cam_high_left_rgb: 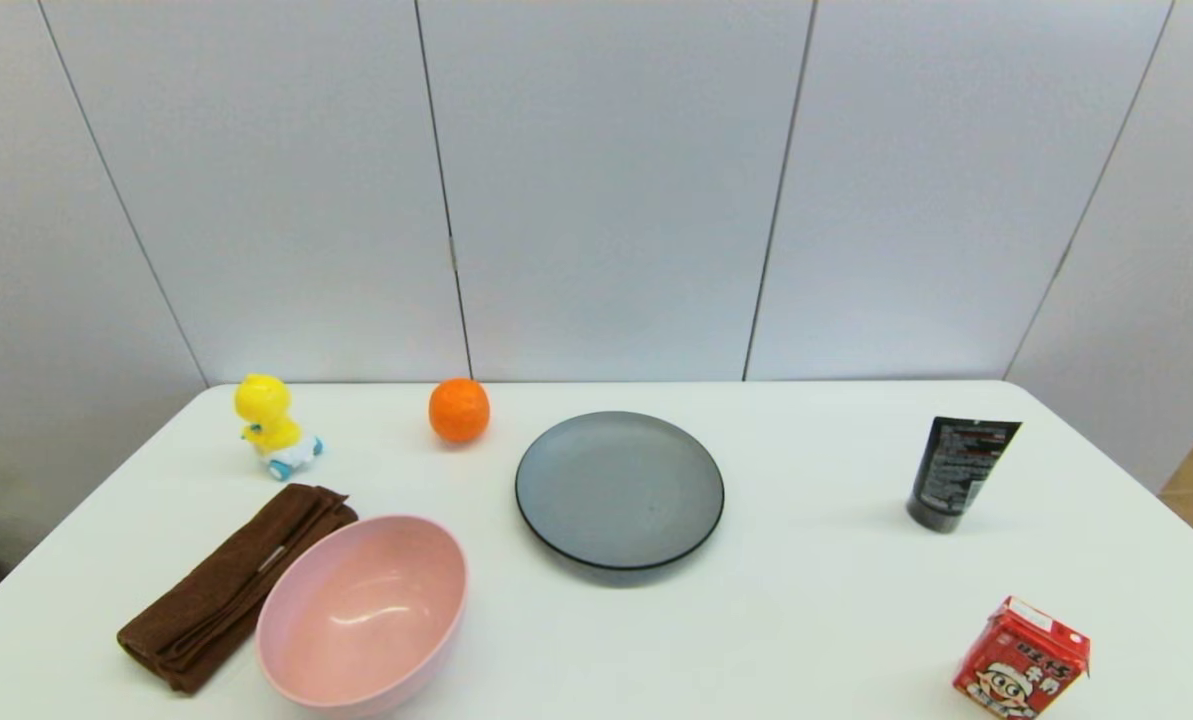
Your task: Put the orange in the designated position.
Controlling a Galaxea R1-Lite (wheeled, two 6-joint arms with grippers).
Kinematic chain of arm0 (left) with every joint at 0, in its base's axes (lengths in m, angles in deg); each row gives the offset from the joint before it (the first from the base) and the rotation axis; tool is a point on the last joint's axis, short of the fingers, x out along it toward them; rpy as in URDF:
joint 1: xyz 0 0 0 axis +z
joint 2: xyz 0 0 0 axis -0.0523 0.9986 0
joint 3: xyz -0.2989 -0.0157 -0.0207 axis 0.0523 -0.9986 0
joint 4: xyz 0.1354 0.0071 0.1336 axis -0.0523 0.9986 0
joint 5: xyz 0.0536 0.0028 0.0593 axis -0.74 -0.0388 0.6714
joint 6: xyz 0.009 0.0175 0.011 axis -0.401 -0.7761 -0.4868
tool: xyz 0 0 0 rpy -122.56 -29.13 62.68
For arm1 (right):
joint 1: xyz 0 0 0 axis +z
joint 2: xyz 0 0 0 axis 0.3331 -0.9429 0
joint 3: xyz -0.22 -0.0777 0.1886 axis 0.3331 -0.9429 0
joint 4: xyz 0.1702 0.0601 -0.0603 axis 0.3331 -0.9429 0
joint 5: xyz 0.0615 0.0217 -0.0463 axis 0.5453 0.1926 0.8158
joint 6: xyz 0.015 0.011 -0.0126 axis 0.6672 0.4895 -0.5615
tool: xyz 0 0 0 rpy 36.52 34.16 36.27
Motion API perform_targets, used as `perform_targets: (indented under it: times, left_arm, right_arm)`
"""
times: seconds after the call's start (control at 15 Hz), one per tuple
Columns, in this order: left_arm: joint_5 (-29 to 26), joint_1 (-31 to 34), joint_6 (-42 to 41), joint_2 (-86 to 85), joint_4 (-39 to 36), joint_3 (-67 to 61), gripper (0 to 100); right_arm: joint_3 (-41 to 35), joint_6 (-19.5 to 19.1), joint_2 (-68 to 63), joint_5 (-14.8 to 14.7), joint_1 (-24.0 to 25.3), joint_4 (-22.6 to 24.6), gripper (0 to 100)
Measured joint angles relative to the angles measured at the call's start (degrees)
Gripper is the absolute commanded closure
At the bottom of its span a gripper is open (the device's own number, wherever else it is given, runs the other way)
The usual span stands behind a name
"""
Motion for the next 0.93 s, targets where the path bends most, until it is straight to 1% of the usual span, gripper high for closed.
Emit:
perform_targets:
  times: [0.93]
  left_arm:
    - [0.0,0.0,0.0,0.0,0.0,0.0,0]
  right_arm:
    - [0.0,0.2,0.0,-0.1,0.0,0.0,0]
